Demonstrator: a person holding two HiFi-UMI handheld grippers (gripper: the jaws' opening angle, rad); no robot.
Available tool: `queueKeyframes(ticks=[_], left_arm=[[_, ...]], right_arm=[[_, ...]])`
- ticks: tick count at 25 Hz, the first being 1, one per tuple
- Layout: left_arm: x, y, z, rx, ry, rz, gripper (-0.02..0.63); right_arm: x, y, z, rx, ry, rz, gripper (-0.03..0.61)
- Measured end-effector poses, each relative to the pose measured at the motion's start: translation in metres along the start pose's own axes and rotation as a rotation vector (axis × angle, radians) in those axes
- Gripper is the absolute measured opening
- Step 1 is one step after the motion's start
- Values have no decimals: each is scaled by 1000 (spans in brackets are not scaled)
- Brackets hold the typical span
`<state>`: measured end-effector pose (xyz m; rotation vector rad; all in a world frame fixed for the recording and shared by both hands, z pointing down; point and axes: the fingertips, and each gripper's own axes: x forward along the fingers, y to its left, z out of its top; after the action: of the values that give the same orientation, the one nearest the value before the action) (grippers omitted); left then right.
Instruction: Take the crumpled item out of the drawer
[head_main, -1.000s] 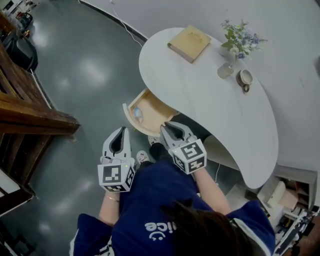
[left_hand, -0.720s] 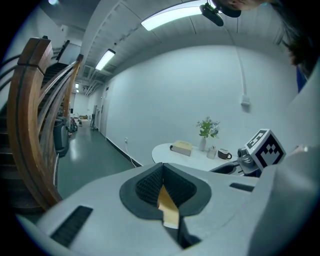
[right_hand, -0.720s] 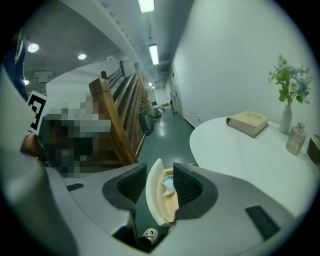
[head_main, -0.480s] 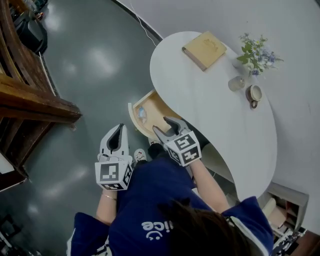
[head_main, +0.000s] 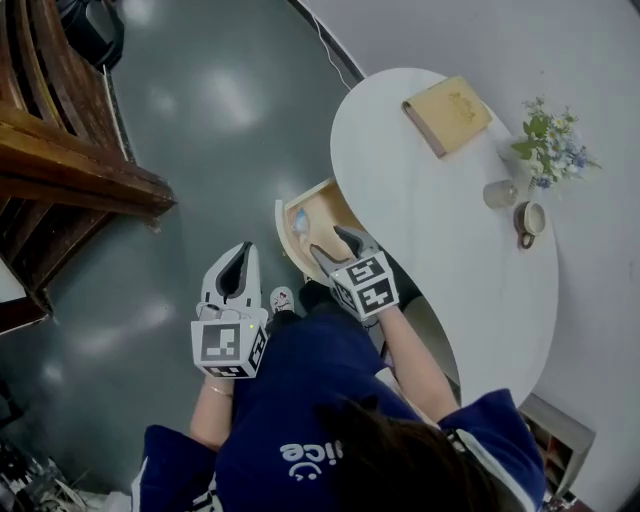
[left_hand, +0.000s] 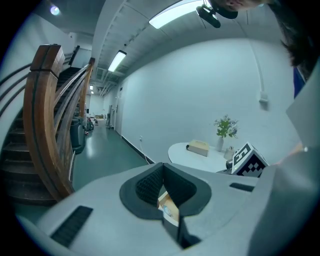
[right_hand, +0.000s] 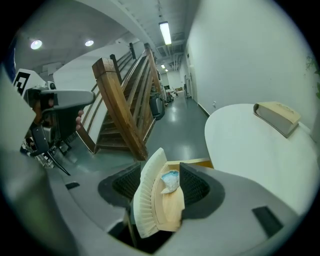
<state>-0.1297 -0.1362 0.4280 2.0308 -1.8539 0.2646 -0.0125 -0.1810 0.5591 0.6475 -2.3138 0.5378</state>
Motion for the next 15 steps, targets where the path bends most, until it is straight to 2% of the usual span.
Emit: queueKeyframes(ticks=[15], left_arm=[[-10, 16, -7, -20, 35, 144, 5]], right_arm=[[65, -19, -36, -42, 153, 67, 266]])
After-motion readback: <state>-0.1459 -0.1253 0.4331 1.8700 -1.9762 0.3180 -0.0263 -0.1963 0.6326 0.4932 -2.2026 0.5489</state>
